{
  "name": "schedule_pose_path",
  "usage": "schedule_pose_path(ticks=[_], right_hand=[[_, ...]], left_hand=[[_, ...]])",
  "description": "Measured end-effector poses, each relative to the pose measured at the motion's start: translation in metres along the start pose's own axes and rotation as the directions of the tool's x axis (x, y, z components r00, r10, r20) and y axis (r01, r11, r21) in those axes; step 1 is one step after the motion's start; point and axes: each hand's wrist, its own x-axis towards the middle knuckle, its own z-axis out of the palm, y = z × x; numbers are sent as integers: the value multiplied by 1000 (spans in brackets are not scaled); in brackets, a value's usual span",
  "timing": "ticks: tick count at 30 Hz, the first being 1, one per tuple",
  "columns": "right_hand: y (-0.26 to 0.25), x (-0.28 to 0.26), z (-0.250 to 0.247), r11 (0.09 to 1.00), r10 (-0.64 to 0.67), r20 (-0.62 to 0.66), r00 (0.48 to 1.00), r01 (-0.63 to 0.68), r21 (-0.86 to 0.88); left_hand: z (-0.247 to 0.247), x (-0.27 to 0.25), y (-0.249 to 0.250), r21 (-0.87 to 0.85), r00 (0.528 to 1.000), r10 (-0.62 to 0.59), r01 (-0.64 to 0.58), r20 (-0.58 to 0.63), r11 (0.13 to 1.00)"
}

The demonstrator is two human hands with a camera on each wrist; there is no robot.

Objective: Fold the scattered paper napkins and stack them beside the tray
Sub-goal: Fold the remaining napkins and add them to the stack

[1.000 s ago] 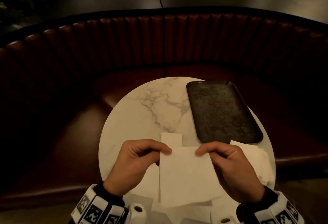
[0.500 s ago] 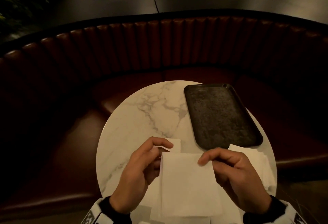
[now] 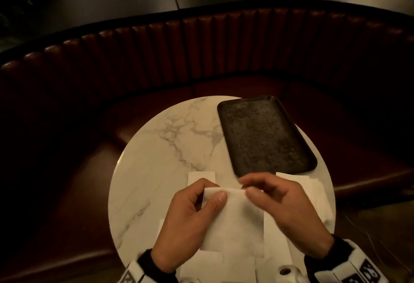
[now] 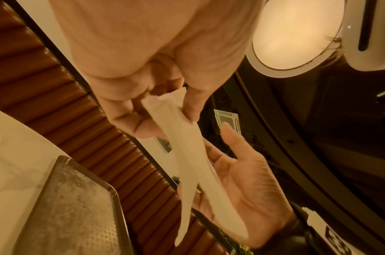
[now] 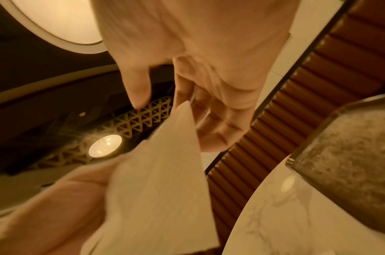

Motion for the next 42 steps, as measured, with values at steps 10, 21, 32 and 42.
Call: schedule_pose_path(ticks=[10, 21, 32, 42], right_hand=[[-6, 2, 4, 995, 36, -62, 997, -41, -86], [2, -11, 16, 976, 143, -154, 978, -115, 183], [38, -14, 36, 960, 265, -12, 964, -263, 94], [123, 37, -94, 818, 312, -509, 802, -500, -285]], left_hand=[[9, 5, 14, 77, 998, 59, -60, 16, 995], [-24, -15, 0, -56, 978, 37, -49, -206, 997], [-9, -30, -23, -87, 976, -173, 162, -135, 983], [-44, 62, -170, 438, 839, -433, 542, -330, 717]])
